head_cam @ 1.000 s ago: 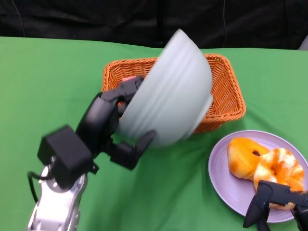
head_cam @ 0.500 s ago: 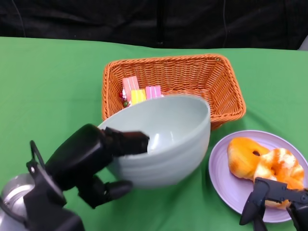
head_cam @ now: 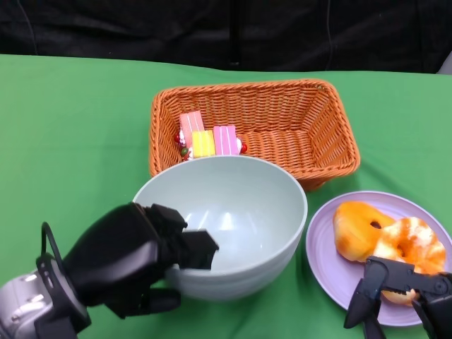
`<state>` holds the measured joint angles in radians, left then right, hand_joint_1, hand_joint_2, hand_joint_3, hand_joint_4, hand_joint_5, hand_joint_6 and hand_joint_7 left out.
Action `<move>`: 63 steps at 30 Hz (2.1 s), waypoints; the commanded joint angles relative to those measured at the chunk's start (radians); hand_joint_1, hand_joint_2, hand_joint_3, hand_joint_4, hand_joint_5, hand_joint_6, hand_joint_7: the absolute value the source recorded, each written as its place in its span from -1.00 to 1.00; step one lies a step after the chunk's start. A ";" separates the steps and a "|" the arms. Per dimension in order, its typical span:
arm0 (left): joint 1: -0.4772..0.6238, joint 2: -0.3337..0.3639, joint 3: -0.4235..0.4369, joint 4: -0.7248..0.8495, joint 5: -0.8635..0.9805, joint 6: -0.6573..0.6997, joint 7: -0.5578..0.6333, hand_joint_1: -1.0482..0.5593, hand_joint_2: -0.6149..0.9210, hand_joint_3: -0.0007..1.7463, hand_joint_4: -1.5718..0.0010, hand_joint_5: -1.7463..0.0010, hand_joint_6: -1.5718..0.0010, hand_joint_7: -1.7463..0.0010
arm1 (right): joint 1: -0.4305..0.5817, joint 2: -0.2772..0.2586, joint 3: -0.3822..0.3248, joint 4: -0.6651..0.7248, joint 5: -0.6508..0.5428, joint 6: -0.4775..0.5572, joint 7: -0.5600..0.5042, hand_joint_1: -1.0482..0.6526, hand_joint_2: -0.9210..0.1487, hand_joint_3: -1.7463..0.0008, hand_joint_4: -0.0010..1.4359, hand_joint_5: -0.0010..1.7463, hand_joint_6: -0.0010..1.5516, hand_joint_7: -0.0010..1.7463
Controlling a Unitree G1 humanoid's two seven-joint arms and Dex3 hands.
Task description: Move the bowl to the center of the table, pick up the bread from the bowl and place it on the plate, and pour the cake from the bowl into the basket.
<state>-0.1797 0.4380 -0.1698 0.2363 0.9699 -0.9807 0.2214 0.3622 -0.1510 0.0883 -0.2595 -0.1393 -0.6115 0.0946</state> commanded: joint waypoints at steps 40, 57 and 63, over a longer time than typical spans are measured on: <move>-0.025 0.242 -0.357 -0.130 0.022 0.393 -0.130 -0.38 1.00 -0.92 0.32 0.40 0.18 0.99 | -0.095 0.104 0.126 -0.029 0.009 0.086 -0.009 0.20 0.36 -1.00 0.31 0.98 0.12 0.68; 0.152 0.285 -0.141 -0.448 -0.455 0.528 -0.569 -0.88 1.00 -0.69 0.87 0.64 0.68 1.00 | -0.094 0.107 0.114 -0.014 0.027 0.068 -0.020 0.19 0.33 -1.00 0.30 1.00 0.12 0.69; 0.190 0.277 -0.069 -0.500 -0.614 0.550 -0.643 -0.91 1.00 -0.65 0.86 0.62 0.67 0.99 | -0.094 0.104 0.116 -0.013 0.036 0.076 -0.012 0.19 0.31 -1.00 0.30 1.00 0.12 0.70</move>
<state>-0.0036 0.7075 -0.2536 -0.2561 0.3695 -0.4382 -0.4014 0.2683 -0.0451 0.2074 -0.2736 -0.1201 -0.5385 0.0826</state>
